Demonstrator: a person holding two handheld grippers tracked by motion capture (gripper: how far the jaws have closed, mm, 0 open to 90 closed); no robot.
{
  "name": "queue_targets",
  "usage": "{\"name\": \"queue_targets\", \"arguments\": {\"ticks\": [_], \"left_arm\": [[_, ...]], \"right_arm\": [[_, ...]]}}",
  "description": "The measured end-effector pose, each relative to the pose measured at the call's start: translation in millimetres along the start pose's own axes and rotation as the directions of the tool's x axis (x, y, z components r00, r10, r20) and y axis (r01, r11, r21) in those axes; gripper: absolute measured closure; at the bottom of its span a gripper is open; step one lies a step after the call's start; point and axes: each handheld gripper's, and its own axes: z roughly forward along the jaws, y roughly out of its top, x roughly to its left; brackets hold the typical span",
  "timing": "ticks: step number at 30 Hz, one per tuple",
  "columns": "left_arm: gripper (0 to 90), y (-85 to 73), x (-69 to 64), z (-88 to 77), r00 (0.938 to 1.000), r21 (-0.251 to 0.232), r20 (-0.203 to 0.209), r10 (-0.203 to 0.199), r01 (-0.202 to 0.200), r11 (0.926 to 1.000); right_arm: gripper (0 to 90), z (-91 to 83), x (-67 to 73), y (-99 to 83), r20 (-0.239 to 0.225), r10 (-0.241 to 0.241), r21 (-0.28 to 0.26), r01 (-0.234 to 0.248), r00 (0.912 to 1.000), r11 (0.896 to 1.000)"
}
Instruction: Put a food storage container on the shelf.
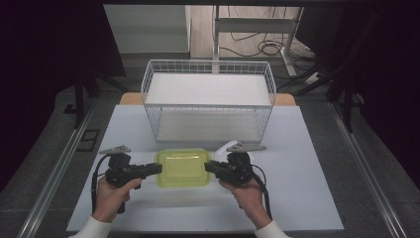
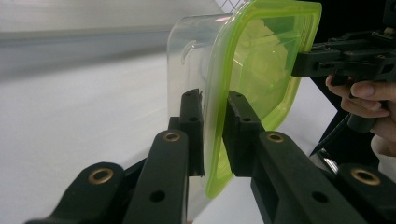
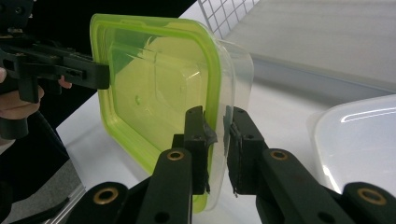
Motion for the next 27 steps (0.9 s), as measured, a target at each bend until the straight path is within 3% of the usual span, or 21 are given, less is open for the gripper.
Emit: {"name": "queue_targets", "arguments": {"ticks": [27], "left_arm": [[79.1, 26.3, -22.5, -3.6, 0.9971, -0.05, -0.011, 0.075, -0.076, 0.9959]], "right_arm": [[78.9, -23.9, -1.9, 18.9, 0.005, -0.059, -0.059, 0.059, 0.9982, 0.996]]}}
